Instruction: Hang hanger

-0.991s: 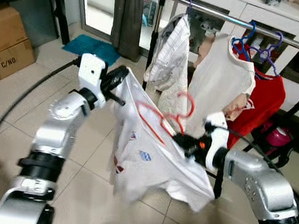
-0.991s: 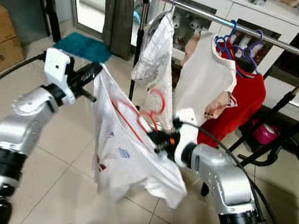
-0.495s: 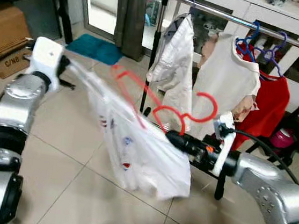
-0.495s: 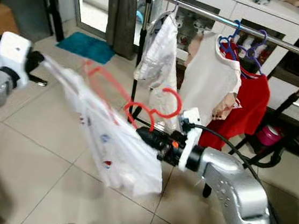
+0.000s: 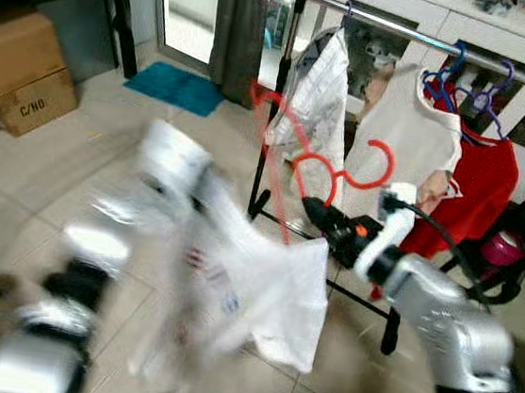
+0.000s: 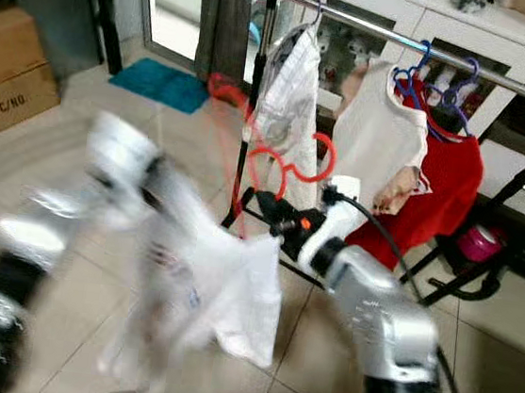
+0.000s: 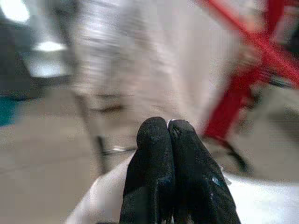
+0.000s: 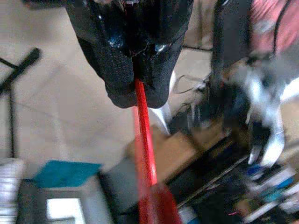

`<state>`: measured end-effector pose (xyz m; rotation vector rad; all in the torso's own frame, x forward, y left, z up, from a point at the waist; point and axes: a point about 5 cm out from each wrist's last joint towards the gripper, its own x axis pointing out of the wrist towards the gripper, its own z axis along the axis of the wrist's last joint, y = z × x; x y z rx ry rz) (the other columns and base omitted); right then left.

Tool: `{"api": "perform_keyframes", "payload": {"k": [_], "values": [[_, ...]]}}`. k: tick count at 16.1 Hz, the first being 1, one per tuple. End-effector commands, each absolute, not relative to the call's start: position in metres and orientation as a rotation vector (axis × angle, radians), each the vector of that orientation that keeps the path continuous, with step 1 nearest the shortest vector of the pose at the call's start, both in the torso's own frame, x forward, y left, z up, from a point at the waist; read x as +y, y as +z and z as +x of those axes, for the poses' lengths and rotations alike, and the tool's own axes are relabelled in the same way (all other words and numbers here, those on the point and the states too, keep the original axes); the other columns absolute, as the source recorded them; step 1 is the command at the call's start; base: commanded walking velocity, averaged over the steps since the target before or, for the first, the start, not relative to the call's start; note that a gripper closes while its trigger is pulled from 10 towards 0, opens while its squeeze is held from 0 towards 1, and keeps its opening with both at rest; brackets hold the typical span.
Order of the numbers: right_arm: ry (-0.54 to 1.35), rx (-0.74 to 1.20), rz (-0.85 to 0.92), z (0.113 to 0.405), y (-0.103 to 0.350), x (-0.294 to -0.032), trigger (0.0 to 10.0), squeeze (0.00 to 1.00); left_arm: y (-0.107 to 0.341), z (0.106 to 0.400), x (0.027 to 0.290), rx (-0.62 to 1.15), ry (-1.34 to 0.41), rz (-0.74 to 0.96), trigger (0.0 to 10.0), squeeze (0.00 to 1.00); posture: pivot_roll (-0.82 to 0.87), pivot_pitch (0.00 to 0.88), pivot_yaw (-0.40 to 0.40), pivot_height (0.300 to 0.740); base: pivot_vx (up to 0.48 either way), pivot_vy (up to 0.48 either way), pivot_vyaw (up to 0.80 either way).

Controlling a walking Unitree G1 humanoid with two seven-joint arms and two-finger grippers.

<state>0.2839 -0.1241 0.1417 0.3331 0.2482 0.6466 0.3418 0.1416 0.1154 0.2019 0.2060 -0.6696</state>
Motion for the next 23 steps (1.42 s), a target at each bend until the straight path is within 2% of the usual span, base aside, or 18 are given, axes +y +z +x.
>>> {"api": "perform_keyframes", "payload": {"k": [1, 2, 3, 5, 6, 7, 8, 9, 10, 11, 15, 19, 21, 23], "values": [[0.512, 0.192, 0.344, 0.293, 0.147, -0.140, 0.0, 0.00, 0.131, 0.341, 0.130, 0.145, -0.741, 0.213, 0.0, 0.00, -0.01, 0.000, -0.059, 0.740, 0.000, 0.000, 0.00], [0.257, 0.126, 0.487, 0.308, 0.148, -0.155, 0.0, 0.00, 0.130, 0.321, 0.093, 0.118, -0.939, 0.180, 0.0, 0.00, 0.00, 0.000, -0.053, 0.740, 0.000, 0.000, 0.00], [0.120, 0.109, 0.536, 0.313, 0.145, -0.167, 0.0, 0.00, 0.130, 0.308, 0.080, 0.112, -1.016, 0.147, 0.0, 0.00, -0.01, 0.000, -0.047, 0.740, 0.000, 0.000, 0.00], [0.047, 0.112, 0.472, 0.311, 0.139, -0.181, 0.0, 0.00, 0.127, 0.303, 0.089, 0.131, -0.961, 0.126, 0.0, 0.00, -0.01, 0.000, -0.053, 0.740, 0.000, 0.000, 0.00], [0.024, 0.137, 0.405, 0.306, 0.130, -0.188, 0.0, 0.00, 0.122, 0.305, 0.108, 0.156, -0.841, 0.120, 0.0, 0.00, -0.01, 0.000, -0.055, 0.740, 0.000, 0.000, 0.00], [0.027, 0.187, 0.375, 0.301, 0.121, -0.188, 8.1, 0.00, 0.121, 0.310, 0.123, 0.160, -0.696, 0.078, 0.0, 0.00, -0.01, 0.000, -0.055, 0.740, 0.000, 0.000, 0.00], [0.068, 0.215, 0.354, 0.297, 0.115, -0.183, 10.0, 0.00, 0.123, 0.315, 0.138, 0.153, -0.518, 0.008, 0.0, 0.00, 0.00, 0.000, -0.049, 0.740, 0.000, 0.000, 0.00], [0.093, 0.234, 0.319, 0.292, 0.109, -0.176, 10.0, 0.00, 0.125, 0.314, 0.147, 0.152, -0.408, -0.063, 0.0, 0.00, 0.01, 0.000, -0.050, 0.740, 0.000, 0.000, 0.00], [0.104, 0.242, 0.298, 0.287, 0.105, -0.171, 10.0, 0.00, 0.127, 0.310, 0.147, 0.128, -0.378, -0.113, 4.5, 0.00, 0.01, 0.000, -0.053, 0.740, 0.000, 0.000, 0.00], [0.111, 0.247, 0.293, 0.285, 0.104, -0.169, 10.0, 0.00, 0.128, 0.309, 0.147, 0.109, -0.355, -0.128, 10.0, 0.00, 0.01, 0.000, -0.053, 0.740, 0.000, 0.000, -0.53], [0.117, 0.201, 0.200, 0.278, 0.107, -0.161, 10.0, 0.00, 0.128, 0.303, 0.160, 0.054, -0.091, -0.224, 10.0, 0.00, 0.02, 0.000, -0.059, 0.740, 0.000, 0.000, -0.80], [0.148, 0.162, 0.247, 0.272, 0.113, -0.158, 10.0, 0.00, 0.132, 0.295, 0.161, 0.046, -0.078, -0.238, 10.0, 0.00, 0.04, 0.000, -0.047, 0.740, 0.000, 0.000, -0.80], [0.166, 0.143, 0.282, 0.271, 0.115, -0.151, 10.0, 0.00, 0.132, 0.296, 0.161, 0.040, -0.065, -0.300, 10.0, 0.00, 0.03, 0.000, -0.039, 0.740, 0.000, 0.000, -0.80], [0.142, 0.148, 0.303, 0.271, 0.115, -0.149, 10.0, 0.00, 0.133, 0.297, 0.167, 0.045, -0.001, -0.290, 10.0, 0.00, 0.03, 0.000, -0.037, 0.740, 0.000, 0.000, -0.80]]}}
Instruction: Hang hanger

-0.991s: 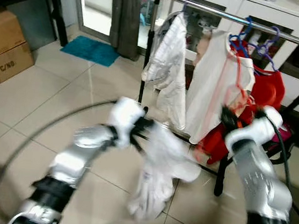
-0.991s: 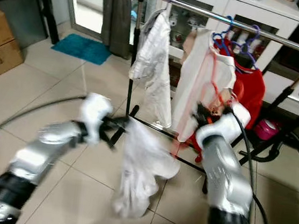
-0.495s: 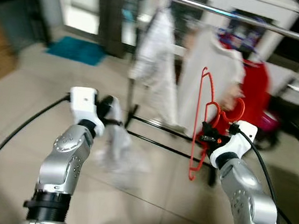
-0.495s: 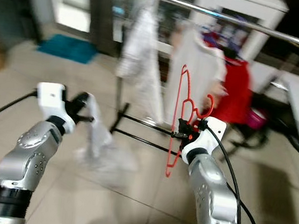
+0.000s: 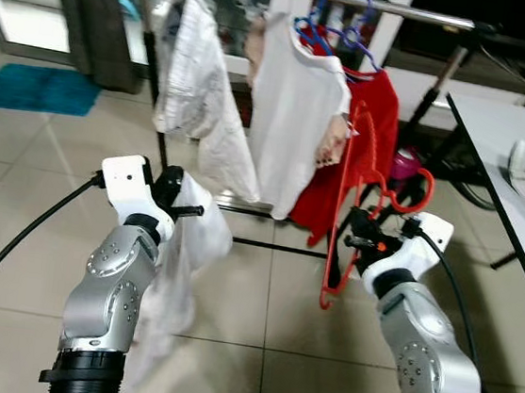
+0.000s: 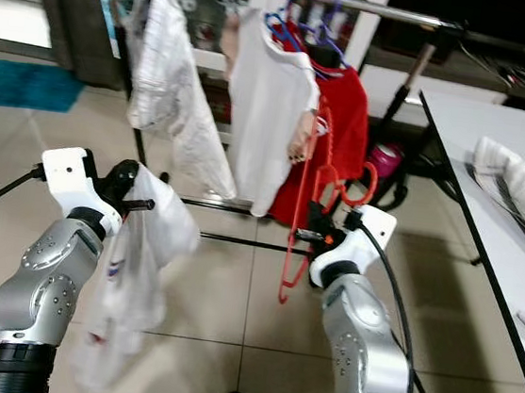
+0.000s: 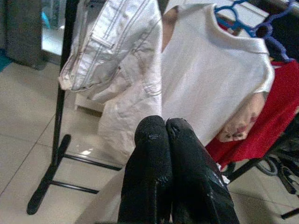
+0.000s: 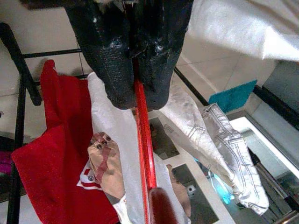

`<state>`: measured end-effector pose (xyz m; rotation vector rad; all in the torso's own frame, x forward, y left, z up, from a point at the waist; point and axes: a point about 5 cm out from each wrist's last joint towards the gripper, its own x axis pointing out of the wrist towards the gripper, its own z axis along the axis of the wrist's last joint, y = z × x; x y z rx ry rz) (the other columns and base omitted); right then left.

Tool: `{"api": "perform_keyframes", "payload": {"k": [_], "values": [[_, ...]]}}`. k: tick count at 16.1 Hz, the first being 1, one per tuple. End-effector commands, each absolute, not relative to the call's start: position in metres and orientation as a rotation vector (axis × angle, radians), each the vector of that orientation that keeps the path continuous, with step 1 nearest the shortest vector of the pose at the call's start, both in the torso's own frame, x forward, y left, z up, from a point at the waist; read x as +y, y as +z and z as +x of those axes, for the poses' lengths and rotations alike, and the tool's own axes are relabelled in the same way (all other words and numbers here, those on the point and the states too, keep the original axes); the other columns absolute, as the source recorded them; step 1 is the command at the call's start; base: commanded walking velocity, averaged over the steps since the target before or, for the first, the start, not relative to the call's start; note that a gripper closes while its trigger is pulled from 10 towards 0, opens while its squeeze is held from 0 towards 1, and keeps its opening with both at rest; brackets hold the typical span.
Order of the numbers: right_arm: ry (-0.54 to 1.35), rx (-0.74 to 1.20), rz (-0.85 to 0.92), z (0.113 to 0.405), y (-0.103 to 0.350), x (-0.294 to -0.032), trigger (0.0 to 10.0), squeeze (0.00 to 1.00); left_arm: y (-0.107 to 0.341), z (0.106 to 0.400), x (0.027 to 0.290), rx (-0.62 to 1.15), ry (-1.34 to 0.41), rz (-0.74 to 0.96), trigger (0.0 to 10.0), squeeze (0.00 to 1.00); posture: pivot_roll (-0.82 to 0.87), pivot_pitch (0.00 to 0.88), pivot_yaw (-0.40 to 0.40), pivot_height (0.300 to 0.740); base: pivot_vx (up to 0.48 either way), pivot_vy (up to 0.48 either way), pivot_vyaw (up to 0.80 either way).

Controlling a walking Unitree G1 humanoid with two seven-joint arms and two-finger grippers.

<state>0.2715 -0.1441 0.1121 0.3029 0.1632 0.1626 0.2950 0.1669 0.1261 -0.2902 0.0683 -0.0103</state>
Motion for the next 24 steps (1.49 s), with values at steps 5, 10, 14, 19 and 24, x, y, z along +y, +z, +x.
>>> {"api": "perform_keyframes", "payload": {"k": [5, 10, 14, 19, 24], "values": [[0.131, 0.138, 0.294, 0.275, 0.115, -0.152, 10.0, 0.00, 0.127, 0.300, 0.172, 0.092, 0.043, -0.346, 10.0, 0.00, 0.03, 0.000, -0.043, 0.740, 0.000, 0.000, -0.80], [0.142, 0.129, 0.288, 0.280, 0.117, -0.149, 10.0, 0.00, 0.121, 0.304, 0.172, 0.141, 0.043, -0.374, 10.0, 0.00, 0.04, 0.000, -0.050, 0.740, 0.000, 0.000, -0.80], [0.140, 0.122, 0.284, 0.281, 0.118, -0.151, 10.0, 0.00, 0.123, 0.305, 0.171, 0.124, 0.021, -0.432, 10.0, 0.00, 0.03, 0.000, -0.051, 0.740, 0.000, 0.000, -0.80], [0.144, 0.121, 0.286, 0.281, 0.118, -0.150, 10.0, 0.00, 0.122, 0.306, 0.169, 0.120, -0.006, -0.470, 10.0, 0.00, 0.03, 0.000, -0.049, 0.740, 0.000, 0.000, -0.80], [0.146, 0.111, 0.278, 0.282, 0.119, -0.150, 10.0, 0.00, 0.124, 0.309, 0.166, 0.114, -0.036, -0.475, 10.0, 0.00, 0.03, 0.000, -0.042, 0.740, 0.000, 0.000, -0.80]]}}
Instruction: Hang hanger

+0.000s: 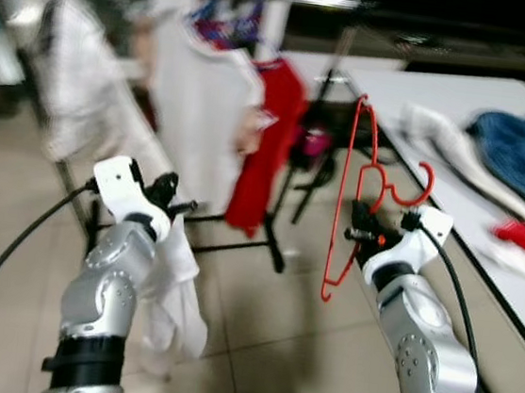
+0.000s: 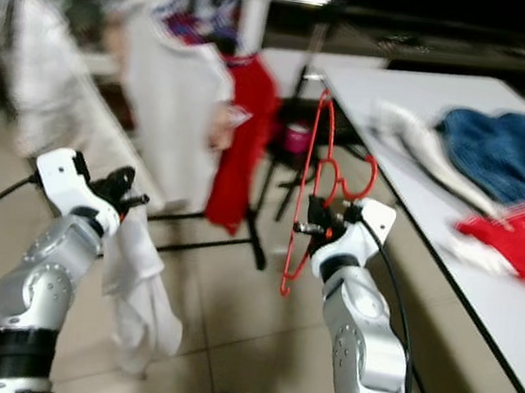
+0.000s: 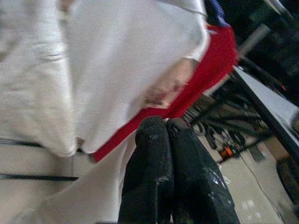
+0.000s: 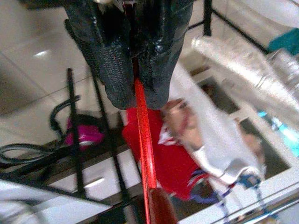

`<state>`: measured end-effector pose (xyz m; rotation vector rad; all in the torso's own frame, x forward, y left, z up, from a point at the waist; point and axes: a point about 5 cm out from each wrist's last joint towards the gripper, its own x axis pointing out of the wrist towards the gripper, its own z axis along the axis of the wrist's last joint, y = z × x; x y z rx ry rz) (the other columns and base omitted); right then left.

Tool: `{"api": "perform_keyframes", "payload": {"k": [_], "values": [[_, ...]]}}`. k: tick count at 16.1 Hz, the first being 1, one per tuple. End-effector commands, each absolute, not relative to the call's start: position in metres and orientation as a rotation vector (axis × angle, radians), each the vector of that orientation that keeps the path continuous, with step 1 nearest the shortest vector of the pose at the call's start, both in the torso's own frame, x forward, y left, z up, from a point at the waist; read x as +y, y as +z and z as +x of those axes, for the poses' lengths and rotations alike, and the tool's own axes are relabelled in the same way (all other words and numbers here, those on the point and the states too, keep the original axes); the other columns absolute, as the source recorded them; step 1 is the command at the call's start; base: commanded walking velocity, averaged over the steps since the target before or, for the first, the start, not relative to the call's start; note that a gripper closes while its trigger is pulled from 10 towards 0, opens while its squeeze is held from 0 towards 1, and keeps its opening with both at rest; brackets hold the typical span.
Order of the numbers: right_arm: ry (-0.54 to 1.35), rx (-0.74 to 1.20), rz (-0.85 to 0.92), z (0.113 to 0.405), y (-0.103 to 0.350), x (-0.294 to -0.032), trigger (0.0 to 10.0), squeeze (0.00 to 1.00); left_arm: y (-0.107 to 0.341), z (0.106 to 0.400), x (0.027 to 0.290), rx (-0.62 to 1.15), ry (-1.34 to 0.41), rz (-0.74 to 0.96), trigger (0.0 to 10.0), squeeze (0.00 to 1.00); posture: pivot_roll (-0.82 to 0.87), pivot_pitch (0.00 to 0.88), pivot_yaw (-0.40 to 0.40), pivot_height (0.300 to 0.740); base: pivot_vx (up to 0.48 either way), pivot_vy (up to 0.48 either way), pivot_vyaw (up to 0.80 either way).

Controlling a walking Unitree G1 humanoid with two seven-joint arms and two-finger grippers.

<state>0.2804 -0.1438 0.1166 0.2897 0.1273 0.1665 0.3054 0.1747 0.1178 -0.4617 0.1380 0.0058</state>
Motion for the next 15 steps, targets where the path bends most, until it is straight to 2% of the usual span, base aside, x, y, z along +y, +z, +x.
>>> {"api": "perform_keyframes", "payload": {"k": [1, 5, 9, 10, 11, 12, 15], "values": [[0.150, 0.107, 0.273, 0.282, 0.120, -0.150, 10.0, 0.00, 0.123, 0.310, 0.164, 0.129, -0.046, -0.448, 10.0, 0.00, 0.03, 0.000, -0.038, 0.740, 0.000, 0.000, -0.80], [0.149, 0.102, 0.271, 0.280, 0.120, -0.152, 10.0, 0.00, 0.112, 0.307, 0.168, 0.314, 0.013, -0.088, 10.0, 0.00, 0.03, 0.000, -0.030, 0.740, 0.000, 0.000, -0.80], [0.122, 0.105, 0.286, 0.273, 0.117, -0.156, 10.0, 0.00, 0.123, 0.309, 0.169, 0.269, -0.003, -0.086, 10.0, 0.00, 0.03, 0.000, 0.005, 0.740, 0.000, 0.000, -0.80], [0.110, 0.106, 0.288, 0.271, 0.116, -0.157, 10.0, 0.00, 0.128, 0.310, 0.167, 0.252, -0.020, -0.133, 10.0, 0.00, 0.03, 0.000, 0.010, 0.740, 0.000, 0.000, -0.80], [0.086, 0.113, 0.271, 0.268, 0.115, -0.159, 10.0, 0.00, 0.142, 0.313, 0.166, 0.119, -0.038, -0.224, 10.0, 0.00, 0.02, 0.000, 0.027, 0.740, 0.000, 0.000, -0.80], [0.071, 0.118, 0.234, 0.266, 0.115, -0.161, 10.0, 0.00, 0.149, 0.313, 0.168, 0.060, -0.050, -0.195, 10.0, 0.00, 0.01, 0.000, 0.039, 0.740, 0.000, 0.000, -0.80], [0.076, 0.098, 0.177, 0.258, 0.123, -0.166, 10.0, 0.00, 0.150, 0.309, 0.171, 0.021, -0.070, -0.186, 10.0, 0.00, -0.01, 0.000, 0.036, 0.740, 0.000, 0.000, -0.80]]}}
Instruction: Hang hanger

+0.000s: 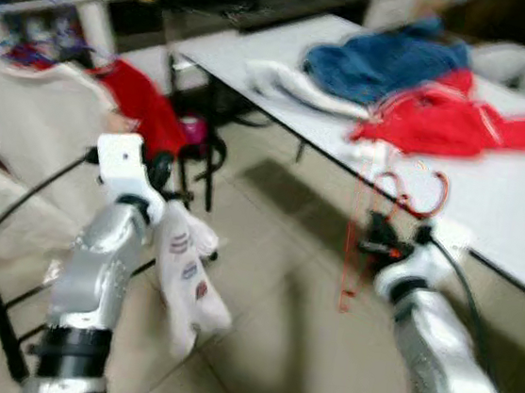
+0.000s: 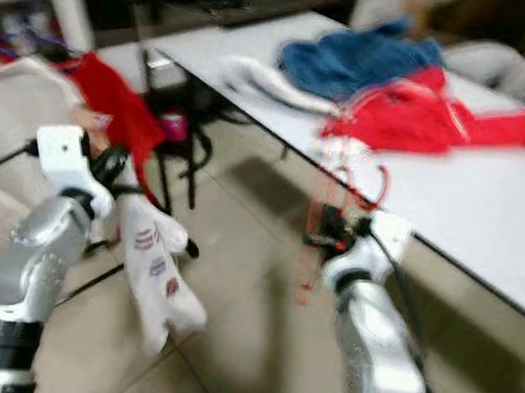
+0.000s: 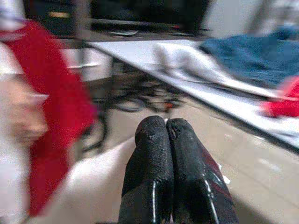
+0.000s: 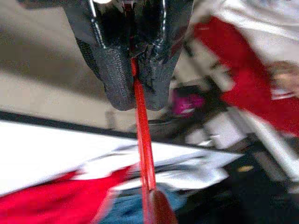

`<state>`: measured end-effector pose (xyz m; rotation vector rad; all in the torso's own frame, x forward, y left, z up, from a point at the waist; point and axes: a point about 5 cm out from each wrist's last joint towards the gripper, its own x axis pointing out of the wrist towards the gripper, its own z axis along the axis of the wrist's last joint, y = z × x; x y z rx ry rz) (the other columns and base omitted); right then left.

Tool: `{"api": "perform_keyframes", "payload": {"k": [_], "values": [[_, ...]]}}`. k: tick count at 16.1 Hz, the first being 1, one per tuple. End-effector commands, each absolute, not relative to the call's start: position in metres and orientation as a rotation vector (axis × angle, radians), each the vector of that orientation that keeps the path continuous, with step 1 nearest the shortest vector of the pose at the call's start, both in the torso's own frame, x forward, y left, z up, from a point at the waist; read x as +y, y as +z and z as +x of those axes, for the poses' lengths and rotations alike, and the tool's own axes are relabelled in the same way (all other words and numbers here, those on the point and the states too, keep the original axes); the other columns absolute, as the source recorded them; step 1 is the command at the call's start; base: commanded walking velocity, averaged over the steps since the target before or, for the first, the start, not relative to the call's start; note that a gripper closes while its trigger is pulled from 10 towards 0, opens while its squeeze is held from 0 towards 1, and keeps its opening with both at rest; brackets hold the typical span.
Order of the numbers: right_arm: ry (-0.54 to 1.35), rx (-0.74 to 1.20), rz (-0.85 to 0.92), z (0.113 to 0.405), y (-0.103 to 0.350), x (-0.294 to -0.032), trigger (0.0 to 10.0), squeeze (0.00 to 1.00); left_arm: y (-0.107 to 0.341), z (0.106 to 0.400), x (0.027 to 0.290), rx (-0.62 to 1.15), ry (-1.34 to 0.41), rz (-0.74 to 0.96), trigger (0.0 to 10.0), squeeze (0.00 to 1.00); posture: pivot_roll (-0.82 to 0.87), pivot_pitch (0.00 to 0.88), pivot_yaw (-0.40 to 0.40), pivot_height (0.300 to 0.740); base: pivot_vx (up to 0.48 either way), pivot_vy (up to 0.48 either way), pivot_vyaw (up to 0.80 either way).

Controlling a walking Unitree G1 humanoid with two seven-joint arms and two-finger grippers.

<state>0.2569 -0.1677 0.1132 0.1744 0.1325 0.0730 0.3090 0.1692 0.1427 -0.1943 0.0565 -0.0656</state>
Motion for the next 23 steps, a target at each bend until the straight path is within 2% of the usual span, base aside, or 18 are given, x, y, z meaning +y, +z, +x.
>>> {"api": "perform_keyframes", "payload": {"k": [1, 2, 4, 8, 9, 10, 12, 14, 16, 18, 23], "values": [[0.080, 0.092, 0.175, 0.257, 0.124, -0.167, 10.0, 0.00, 0.150, 0.309, 0.172, 0.016, -0.059, -0.180, 10.0, 0.00, -0.01, 0.000, 0.036, 0.740, 0.000, 0.000, -0.80], [0.112, 0.070, 0.120, 0.255, 0.128, -0.170, 10.0, 0.00, 0.153, 0.304, 0.169, -0.068, -0.142, -0.185, 10.0, 0.00, 0.00, 0.000, 0.015, 0.740, 0.000, 0.000, -0.80], [0.158, 0.059, 0.180, 0.255, 0.134, -0.167, 10.0, 0.00, 0.141, 0.296, 0.170, 0.027, -0.115, -0.208, 10.0, 0.00, 0.01, 0.000, -0.005, 0.740, 0.000, 0.000, -0.80], [0.143, 0.059, 0.192, 0.259, 0.132, -0.167, 10.0, 0.00, 0.142, 0.286, 0.161, 0.084, -0.231, -0.171, 10.0, 0.00, 0.03, 0.000, -0.037, 0.740, 0.000, 0.000, -0.80], [0.112, 0.063, 0.174, 0.261, 0.130, -0.166, 10.0, 0.00, 0.144, 0.286, 0.158, 0.090, -0.245, -0.179, 10.0, 0.00, 0.03, 0.000, -0.043, 0.740, 0.000, 0.000, -0.80], [0.005, -0.028, 0.116, 0.265, 0.135, -0.172, 10.0, 0.00, 0.150, 0.289, 0.157, 0.047, -0.239, -0.087, 10.0, 0.00, 0.03, 0.000, -0.045, 0.740, 0.000, 0.000, -0.80], [0.080, 0.070, 0.185, 0.265, 0.128, -0.169, 10.0, 0.00, 0.150, 0.290, 0.152, 0.039, -0.247, -0.035, 10.0, 0.00, 0.03, 0.000, -0.039, 0.740, 0.000, 0.000, -0.80], [0.107, 0.138, 0.176, 0.260, 0.122, -0.170, 10.0, 0.00, 0.155, 0.285, 0.150, -0.046, -0.218, 0.018, 10.0, 0.00, 0.02, 0.000, -0.034, 0.740, 0.000, 0.000, -0.80], [0.077, 0.166, 0.096, 0.253, 0.119, -0.178, 10.0, 0.00, 0.149, 0.283, 0.145, 0.005, -0.276, -0.030, 10.0, 0.00, 0.00, 0.000, -0.026, 0.740, 0.000, 0.000, -0.80], [0.060, 0.188, 0.097, 0.246, 0.119, -0.185, 10.0, 0.00, 0.148, 0.282, 0.142, 0.001, -0.294, -0.023, 10.0, 0.00, -0.01, 0.000, -0.029, 0.740, 0.000, 0.000, -0.80], [0.116, 0.207, 0.069, 0.249, 0.119, -0.181, 10.0, 0.00, 0.148, 0.286, 0.143, -0.002, -0.279, 0.005, 10.0, 0.00, 0.00, 0.000, -0.035, 0.740, 0.000, 0.000, -0.61]]}}
